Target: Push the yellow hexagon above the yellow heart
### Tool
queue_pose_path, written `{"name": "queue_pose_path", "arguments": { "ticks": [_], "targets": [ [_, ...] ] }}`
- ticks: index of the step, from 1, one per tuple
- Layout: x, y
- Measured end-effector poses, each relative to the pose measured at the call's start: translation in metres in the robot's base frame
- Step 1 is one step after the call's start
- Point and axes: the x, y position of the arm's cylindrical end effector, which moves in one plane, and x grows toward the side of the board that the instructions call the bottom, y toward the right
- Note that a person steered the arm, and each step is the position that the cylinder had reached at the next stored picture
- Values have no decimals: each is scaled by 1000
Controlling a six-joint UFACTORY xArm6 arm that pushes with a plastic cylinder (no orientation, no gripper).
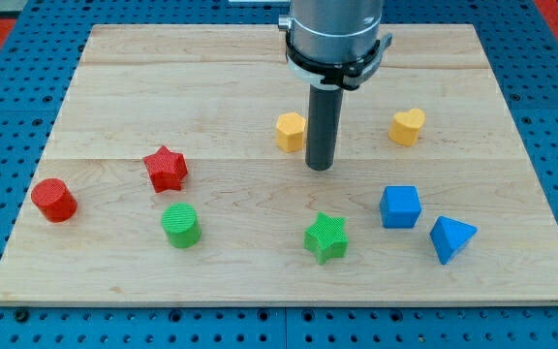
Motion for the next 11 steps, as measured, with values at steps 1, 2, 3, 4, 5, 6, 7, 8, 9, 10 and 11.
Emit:
{"name": "queue_pose_path", "arguments": {
  "ticks": [1,2,3,4,5,6,7,8,9,10,11],
  "targets": [
    [-6,-20],
    [-5,-67],
    [-18,-73],
    [-32,-42],
    [-45,-38],
    [-52,-38],
    [-59,-37],
    [-61,-20],
    [-61,-3],
    [-77,7],
    [-90,13]
  ]
}}
